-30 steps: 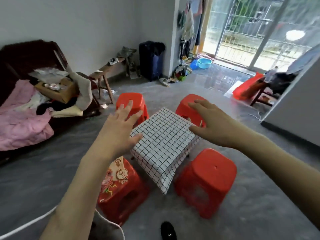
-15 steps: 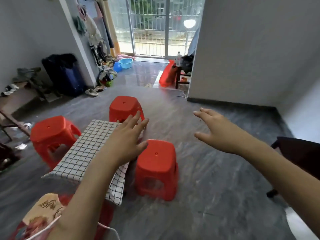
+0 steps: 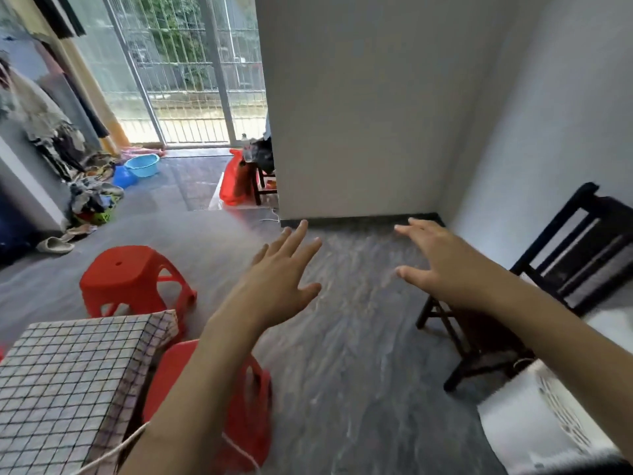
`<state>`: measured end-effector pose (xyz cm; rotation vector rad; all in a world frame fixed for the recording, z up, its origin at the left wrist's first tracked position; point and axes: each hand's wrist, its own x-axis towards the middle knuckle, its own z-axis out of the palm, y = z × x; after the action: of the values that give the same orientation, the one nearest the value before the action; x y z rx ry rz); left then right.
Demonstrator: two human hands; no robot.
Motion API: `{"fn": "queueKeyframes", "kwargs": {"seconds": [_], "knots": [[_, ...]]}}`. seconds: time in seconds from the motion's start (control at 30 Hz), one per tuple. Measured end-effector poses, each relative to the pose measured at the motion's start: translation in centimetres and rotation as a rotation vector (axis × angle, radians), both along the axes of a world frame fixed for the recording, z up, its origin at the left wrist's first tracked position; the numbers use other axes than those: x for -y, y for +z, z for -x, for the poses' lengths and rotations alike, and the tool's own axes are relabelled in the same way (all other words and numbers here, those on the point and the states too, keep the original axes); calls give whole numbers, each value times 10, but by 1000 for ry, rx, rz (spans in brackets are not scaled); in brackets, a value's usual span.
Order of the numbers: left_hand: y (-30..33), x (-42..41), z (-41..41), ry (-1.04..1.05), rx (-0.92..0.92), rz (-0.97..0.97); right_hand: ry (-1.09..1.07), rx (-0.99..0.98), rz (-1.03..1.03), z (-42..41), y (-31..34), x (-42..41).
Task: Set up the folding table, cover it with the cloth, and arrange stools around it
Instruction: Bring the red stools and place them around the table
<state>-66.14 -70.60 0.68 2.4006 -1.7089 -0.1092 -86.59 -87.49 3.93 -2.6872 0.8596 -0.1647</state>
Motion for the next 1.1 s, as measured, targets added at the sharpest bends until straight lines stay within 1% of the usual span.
{"fn": "queueKeyframes", "kwargs": {"seconds": [0.2,0.4,0.57,0.8,0.93,1.1], "knots": [[1,71,-4,2,14,-9,6,45,-11,-4,0,63],[-5,138,-39,-8,27,12,11,43,-14,-45,-9,116],[-7,211,-93,-26,12,83,21,68,6,-113,-3,179],[13,320,-200,57,51,166,26,104,36,-223,19,283],[24,353,-247,79,67,174,44,99,41,-273,22,328],[16,376,-308,143,106,175,120,70,21,-347,17,376]]}}
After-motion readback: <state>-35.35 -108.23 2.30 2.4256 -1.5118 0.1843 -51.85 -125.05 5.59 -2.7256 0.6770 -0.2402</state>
